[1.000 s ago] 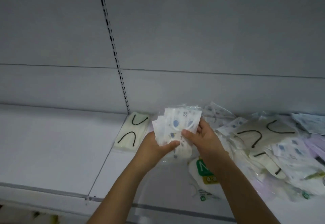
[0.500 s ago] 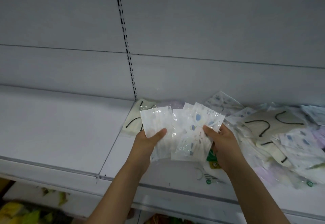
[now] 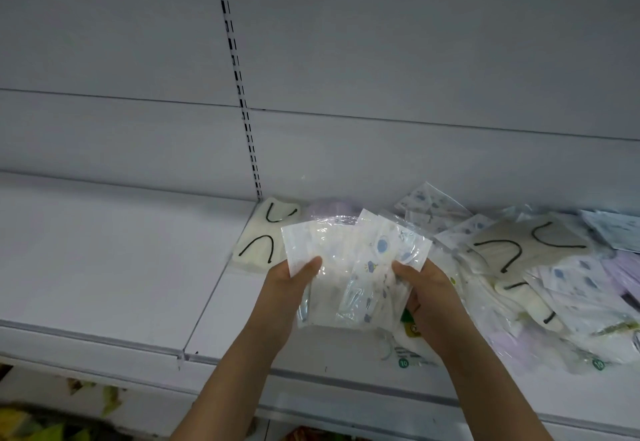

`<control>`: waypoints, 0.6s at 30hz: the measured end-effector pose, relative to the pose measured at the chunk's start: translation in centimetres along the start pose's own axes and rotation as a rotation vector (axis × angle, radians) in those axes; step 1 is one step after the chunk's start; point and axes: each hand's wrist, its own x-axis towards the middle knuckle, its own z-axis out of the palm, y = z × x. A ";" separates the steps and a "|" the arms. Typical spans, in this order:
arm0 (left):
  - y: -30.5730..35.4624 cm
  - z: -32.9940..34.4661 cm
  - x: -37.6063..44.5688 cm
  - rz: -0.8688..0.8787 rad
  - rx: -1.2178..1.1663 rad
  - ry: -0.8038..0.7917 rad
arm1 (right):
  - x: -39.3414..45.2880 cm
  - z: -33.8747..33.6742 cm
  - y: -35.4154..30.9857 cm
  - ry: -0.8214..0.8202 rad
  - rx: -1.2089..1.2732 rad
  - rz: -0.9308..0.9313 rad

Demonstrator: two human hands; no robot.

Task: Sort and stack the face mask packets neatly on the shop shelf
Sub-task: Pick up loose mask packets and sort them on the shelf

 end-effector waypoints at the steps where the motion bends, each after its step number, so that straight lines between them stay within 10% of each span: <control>1: 0.0 -0.3 0.0 0.004 0.003 0.007 | 0.0 -0.3 -0.2 -0.003 0.028 0.000; 13: 0.4 -1.4 0.2 0.076 -0.187 0.109 | -0.1 -2.6 -2.8 0.014 0.442 -0.081; 18: 0.5 0.4 -0.3 0.096 -0.132 -0.026 | -1.4 -0.2 -2.8 0.012 -0.078 -0.082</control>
